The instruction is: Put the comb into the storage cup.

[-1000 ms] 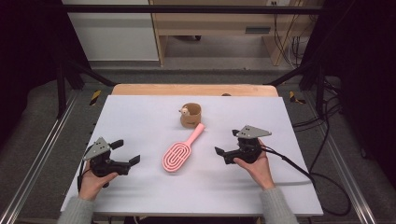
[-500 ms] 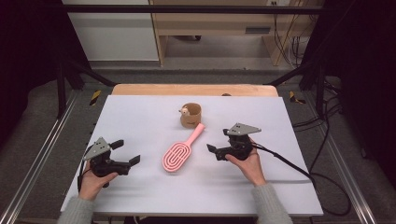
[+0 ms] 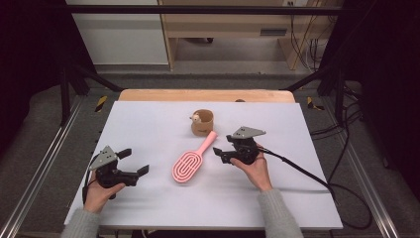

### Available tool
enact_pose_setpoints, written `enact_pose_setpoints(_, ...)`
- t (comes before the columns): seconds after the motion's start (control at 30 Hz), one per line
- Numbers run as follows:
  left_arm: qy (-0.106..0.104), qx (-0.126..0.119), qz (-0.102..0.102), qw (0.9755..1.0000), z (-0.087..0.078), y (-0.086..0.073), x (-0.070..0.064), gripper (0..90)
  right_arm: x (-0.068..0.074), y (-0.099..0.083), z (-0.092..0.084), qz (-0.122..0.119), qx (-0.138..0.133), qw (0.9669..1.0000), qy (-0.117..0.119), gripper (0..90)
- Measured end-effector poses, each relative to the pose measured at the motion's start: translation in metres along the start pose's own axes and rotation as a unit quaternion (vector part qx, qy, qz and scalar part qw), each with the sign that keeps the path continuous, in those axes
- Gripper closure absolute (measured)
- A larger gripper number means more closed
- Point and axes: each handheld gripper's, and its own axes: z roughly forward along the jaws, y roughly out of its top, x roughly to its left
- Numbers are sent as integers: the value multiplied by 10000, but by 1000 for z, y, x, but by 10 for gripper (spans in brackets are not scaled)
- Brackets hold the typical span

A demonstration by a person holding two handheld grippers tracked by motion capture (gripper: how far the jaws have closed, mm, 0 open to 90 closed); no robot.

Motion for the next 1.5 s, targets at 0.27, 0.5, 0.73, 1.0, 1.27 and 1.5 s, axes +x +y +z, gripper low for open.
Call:
enact_pose_setpoints(0.27, 0, -13, -9, 10000, 0, 0, 0, 8, 3, 10, 14, 169, 16, 9998, 37, 443)
enact_pose_setpoints(0.5, 4, -13, -12, 10000, -1, 0, 1, 8, 5, 13, 24, 29, 141, 9999, -51, 544)
enact_pose_setpoints(0.73, -8, -14, -6, 10000, 0, 0, 1, 8, 1, 13, 30, 35, 192, 9998, -104, 647)
enact_pose_setpoints(1.0, -5, -4, -10, 10000, 0, 0, 1, 8, -4, 12, 39, 122, 143, 9998, -57, 767)
enact_pose_setpoints(1.27, -4, -5, -6, 10000, 0, 0, 1, 9, -4, 17, 47, -31, 235, 9997, -12, 861)
enact_pose_setpoints(1.5, -9, -8, -2, 10000, 0, 0, 1, 9, -7, 17, 58, -9, 313, 9995, 5, 900)
